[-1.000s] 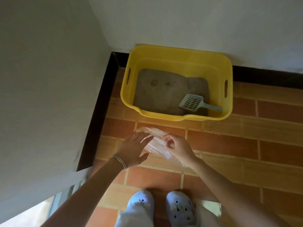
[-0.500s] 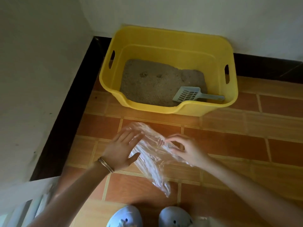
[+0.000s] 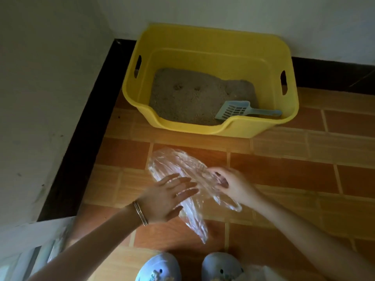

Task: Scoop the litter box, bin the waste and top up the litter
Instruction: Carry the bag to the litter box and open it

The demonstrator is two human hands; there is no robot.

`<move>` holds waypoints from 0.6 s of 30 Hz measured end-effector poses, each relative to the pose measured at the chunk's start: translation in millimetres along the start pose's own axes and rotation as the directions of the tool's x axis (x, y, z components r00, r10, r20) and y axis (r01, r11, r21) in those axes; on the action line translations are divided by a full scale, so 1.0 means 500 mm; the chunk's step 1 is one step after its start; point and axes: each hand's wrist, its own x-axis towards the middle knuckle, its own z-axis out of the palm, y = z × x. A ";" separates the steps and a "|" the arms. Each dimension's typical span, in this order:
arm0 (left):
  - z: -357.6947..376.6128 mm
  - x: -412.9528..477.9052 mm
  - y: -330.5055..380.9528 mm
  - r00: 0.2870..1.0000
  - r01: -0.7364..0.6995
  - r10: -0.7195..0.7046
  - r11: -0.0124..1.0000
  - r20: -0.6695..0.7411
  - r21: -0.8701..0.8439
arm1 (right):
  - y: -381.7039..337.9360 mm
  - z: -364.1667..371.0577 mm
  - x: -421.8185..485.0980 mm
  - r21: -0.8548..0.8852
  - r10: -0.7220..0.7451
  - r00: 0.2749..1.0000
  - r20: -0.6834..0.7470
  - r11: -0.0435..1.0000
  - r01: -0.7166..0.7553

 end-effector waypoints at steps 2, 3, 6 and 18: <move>-0.009 0.013 -0.003 0.996 -0.085 0.085 0.996 0.013 0.011 | -0.009 -0.021 0.014 0.013 0.013 1.000 -0.014 1.000 -0.012; -0.013 0.020 -0.007 0.991 -0.136 0.136 0.990 0.020 0.030 | -0.014 -0.032 0.020 0.027 0.018 1.000 -0.010 0.999 -0.017; -0.032 0.042 -0.020 0.963 -0.270 0.271 0.956 0.012 0.112 | -0.029 -0.067 0.041 0.050 0.004 0.999 0.032 0.999 -0.006; -0.045 0.116 -0.024 0.896 -0.348 0.388 0.916 -0.217 0.200 | -0.058 -0.135 0.091 0.204 0.045 0.981 0.189 0.975 -0.084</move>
